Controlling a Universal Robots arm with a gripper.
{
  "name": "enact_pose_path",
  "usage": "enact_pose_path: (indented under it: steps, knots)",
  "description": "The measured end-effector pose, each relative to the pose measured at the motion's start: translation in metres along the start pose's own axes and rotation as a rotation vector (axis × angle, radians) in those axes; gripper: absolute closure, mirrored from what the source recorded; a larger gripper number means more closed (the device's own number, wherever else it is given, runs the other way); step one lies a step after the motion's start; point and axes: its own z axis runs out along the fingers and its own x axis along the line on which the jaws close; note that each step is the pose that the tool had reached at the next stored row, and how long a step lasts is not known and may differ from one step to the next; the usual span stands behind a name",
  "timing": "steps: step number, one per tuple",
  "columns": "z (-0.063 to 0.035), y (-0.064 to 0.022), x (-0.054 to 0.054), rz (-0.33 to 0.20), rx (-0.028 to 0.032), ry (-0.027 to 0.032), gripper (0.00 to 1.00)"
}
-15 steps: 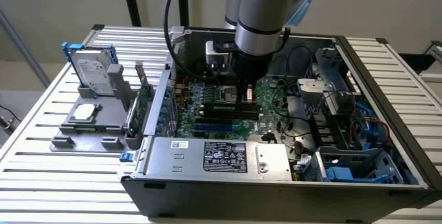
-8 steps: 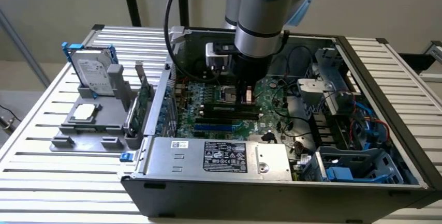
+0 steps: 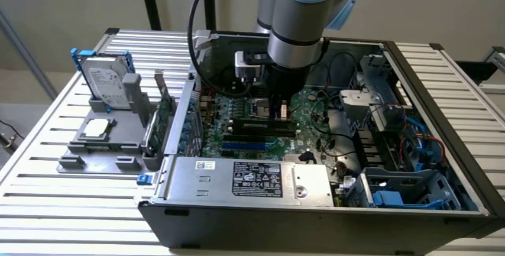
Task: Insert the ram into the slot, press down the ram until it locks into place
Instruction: 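Insert the ram into the slot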
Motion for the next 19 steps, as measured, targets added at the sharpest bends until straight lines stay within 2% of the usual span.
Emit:
enact_pose_path:
  steps: [19]
  knots:
    - [0.0042, -0.0002, 0.0001, 0.0, -0.0004, -0.0006, 0.87]
